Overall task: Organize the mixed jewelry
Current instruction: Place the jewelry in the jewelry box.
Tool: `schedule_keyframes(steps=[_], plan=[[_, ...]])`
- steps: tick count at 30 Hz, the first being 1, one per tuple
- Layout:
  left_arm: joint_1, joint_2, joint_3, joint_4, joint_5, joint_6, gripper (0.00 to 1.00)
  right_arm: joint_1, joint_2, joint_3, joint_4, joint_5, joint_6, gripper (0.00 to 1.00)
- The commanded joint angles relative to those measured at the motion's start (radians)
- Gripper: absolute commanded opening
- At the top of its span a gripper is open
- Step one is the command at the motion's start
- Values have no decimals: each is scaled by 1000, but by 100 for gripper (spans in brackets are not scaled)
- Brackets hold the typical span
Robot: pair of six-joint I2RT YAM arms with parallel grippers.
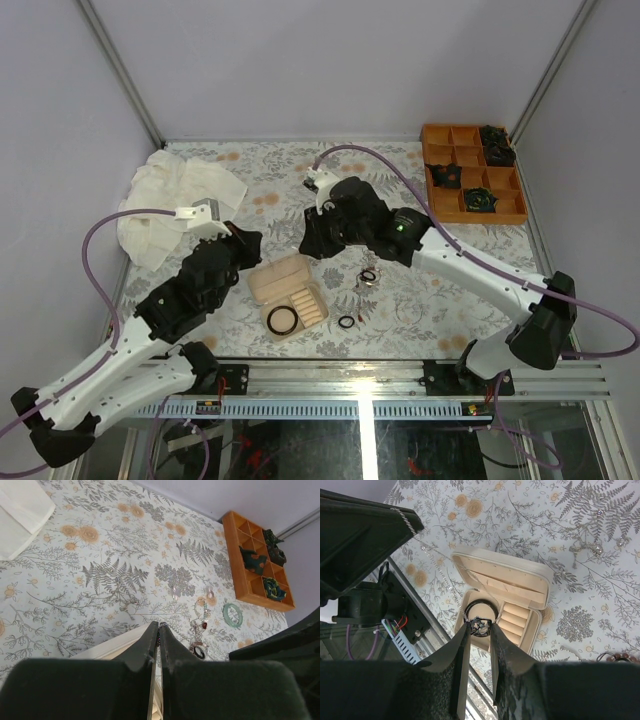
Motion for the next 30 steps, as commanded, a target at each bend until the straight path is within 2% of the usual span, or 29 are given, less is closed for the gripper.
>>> schedule_keyframes(steps=[1, 13, 24, 30], plan=[[3, -33, -22, 2, -54, -31, 0, -13, 31, 13, 54, -49, -16, 17], [4, -13, -199, 74, -10, -136, 0, -68, 114, -34, 133, -50, -42, 17], [4, 60, -239, 94, -34, -131, 0, -115, 272, 31, 161, -100, -47, 16], [3, 42, -301, 112, -20, -163, 0, -117, 310, 47, 162, -108, -51, 16]])
